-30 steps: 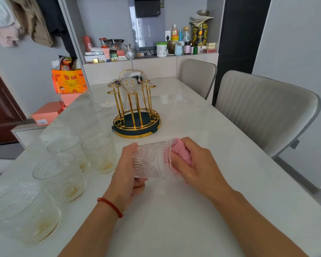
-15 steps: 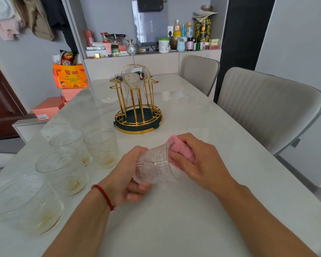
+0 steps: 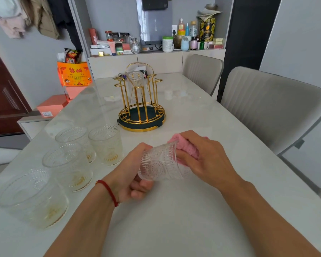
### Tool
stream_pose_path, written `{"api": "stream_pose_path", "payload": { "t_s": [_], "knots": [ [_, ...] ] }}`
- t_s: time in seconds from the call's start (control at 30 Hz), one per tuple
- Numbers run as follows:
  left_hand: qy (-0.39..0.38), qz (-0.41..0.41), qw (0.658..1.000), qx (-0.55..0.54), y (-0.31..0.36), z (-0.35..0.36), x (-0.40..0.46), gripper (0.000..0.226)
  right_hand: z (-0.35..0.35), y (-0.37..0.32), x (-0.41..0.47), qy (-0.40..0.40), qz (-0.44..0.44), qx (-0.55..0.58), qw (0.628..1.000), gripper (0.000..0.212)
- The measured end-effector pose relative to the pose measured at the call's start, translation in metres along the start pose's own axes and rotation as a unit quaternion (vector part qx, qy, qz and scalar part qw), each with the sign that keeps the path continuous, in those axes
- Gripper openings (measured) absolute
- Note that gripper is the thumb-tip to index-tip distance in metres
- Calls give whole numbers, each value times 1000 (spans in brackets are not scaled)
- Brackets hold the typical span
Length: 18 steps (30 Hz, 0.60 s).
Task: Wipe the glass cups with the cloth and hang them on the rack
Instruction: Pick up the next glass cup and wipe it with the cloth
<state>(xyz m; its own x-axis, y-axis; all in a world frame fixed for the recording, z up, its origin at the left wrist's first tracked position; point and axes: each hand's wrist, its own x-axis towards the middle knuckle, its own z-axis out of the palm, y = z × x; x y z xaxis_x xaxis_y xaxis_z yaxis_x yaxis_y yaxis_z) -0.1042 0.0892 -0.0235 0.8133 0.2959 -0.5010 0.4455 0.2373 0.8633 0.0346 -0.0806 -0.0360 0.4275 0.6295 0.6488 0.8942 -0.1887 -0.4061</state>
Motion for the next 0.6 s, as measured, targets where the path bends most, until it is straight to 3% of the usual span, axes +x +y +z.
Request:
{"api": "stream_pose_path", "payload": {
  "t_s": [0.17,0.27,0.4,0.5,0.6],
  "knots": [
    [17,60,996,-59,-1,8,4,62,11,-3,-1,59,96,90,990,48],
    [58,63,995,-48,0,10,3,58,9,-3,-2,39,99,116,987,38],
    [8,-18,1000,20,2,-3,-3,54,6,-4,-4,8,-12,16,1000,27],
    [-20,-25,999,10,1,-6,-2,57,8,-8,-3,49,3,18,999,31],
    [-52,22,997,-47,2,0,-1,61,11,-7,-3,91,70,52,992,38]
  ]
}}
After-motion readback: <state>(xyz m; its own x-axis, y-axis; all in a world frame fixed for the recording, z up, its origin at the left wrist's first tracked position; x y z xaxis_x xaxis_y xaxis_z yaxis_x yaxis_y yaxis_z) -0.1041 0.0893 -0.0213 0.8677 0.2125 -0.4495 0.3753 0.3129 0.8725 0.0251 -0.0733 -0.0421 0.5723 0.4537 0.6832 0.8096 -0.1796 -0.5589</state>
